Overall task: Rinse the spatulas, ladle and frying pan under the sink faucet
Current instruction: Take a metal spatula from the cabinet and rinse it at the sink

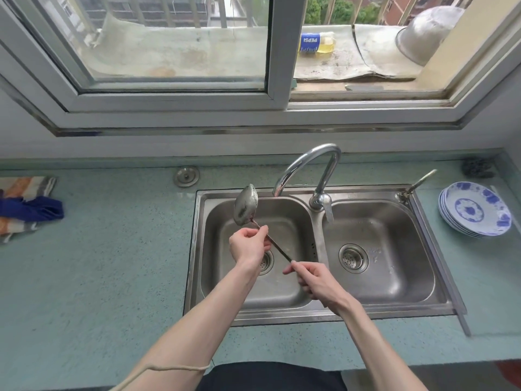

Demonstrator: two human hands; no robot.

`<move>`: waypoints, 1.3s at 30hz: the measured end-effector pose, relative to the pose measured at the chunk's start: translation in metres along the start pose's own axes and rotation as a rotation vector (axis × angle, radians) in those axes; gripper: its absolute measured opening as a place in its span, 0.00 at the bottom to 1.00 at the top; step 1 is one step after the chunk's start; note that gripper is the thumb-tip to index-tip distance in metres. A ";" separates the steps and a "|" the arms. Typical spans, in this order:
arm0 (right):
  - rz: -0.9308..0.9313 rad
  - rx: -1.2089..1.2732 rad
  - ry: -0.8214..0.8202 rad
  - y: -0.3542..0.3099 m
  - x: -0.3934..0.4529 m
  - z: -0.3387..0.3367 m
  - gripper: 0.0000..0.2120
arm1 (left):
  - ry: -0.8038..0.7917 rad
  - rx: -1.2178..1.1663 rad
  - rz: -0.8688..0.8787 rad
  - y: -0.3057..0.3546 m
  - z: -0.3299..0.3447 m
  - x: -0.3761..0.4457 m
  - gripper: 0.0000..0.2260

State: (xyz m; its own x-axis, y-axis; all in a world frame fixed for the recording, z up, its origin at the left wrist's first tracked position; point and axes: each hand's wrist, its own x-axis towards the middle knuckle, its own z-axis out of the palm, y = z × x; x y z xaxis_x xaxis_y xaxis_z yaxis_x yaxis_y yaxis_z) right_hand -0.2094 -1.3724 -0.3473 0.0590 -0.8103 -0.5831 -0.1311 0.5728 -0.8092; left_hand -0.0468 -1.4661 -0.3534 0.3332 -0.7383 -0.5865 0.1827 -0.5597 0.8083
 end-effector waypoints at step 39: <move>-0.399 -0.504 -0.955 -0.056 -0.105 0.148 0.11 | 0.655 -0.767 0.150 -0.035 -0.215 -0.200 0.06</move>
State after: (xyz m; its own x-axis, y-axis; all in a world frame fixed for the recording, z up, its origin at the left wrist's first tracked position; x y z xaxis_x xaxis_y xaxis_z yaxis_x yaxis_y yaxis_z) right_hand -0.0622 -1.3012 -0.2513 0.8830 -0.3746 -0.2830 -0.3023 0.0075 -0.9532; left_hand 0.0789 -1.2176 -0.2532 0.8002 -0.3007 -0.5189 0.5640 0.0834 0.8215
